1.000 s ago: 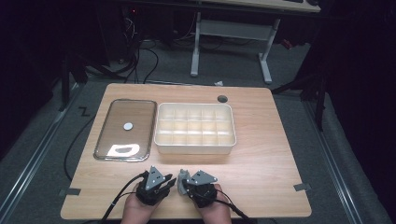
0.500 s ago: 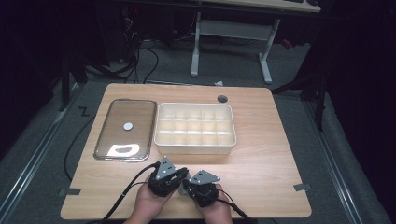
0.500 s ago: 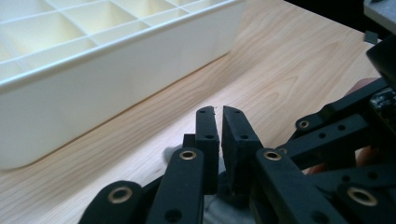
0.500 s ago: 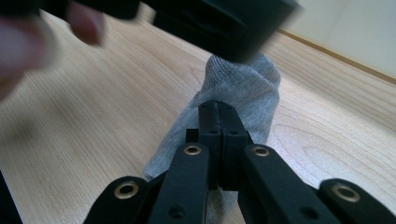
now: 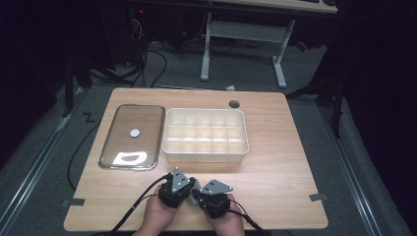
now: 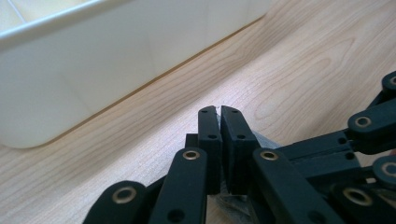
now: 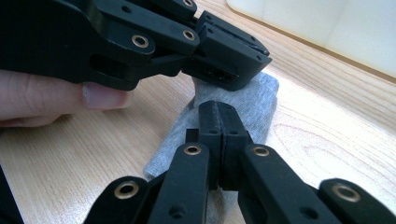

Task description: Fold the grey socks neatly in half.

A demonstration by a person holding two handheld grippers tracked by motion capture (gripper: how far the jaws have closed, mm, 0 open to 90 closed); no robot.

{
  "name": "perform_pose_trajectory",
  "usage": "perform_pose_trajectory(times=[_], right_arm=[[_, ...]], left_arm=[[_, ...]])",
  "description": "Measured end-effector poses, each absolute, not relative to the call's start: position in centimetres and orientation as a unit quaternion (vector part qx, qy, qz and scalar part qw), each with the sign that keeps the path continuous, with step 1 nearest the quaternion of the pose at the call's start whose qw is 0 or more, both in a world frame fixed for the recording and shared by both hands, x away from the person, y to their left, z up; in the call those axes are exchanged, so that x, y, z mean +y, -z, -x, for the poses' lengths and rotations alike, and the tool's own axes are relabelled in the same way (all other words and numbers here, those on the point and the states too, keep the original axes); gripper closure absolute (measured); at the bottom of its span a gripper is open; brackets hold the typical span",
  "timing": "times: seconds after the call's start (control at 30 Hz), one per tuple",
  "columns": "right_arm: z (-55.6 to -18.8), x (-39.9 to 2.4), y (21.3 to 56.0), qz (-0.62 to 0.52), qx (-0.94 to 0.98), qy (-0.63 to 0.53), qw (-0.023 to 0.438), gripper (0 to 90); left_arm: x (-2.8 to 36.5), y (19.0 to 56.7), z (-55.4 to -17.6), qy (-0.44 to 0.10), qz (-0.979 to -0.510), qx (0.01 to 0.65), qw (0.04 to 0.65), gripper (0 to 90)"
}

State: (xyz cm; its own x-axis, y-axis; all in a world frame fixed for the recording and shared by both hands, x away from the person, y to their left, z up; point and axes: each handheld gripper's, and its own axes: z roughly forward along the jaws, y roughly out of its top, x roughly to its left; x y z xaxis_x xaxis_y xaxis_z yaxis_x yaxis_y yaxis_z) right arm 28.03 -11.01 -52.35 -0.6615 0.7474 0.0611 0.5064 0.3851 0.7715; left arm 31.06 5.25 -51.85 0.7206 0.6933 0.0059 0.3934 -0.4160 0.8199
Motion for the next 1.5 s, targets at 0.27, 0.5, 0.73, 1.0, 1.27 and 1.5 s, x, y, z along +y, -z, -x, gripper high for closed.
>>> perform_pose_trajectory(times=[0.27,0.5,0.73,1.0,1.27,1.5], right_arm=[[-27.9,-11.0,52.5,-0.384,0.816,-0.405,0.154,90.0],[-27.8,-11.1,52.6,-0.385,0.812,-0.410,0.155,90.0],[-28.0,-11.1,52.3,-0.384,0.815,-0.408,0.146,90.0],[-26.4,-11.4,50.4,-0.371,0.812,-0.422,0.159,89.2],[-26.0,-10.7,52.0,-0.363,0.829,-0.399,0.146,90.0],[-25.7,-10.9,52.7,-0.367,0.820,-0.413,0.148,90.0]], left_arm=[[5.7,52.7,-31.1,-0.175,-0.814,0.328,0.446,89.3],[6.0,53.0,-31.0,-0.175,-0.810,0.325,0.455,89.6],[5.9,53.0,-30.8,-0.182,-0.811,0.321,0.455,89.8],[5.8,53.0,-30.8,-0.188,-0.808,0.322,0.457,89.9],[5.8,53.0,-30.8,-0.189,-0.811,0.320,0.452,90.0],[5.7,53.1,-30.9,-0.190,-0.812,0.322,0.449,90.0]])
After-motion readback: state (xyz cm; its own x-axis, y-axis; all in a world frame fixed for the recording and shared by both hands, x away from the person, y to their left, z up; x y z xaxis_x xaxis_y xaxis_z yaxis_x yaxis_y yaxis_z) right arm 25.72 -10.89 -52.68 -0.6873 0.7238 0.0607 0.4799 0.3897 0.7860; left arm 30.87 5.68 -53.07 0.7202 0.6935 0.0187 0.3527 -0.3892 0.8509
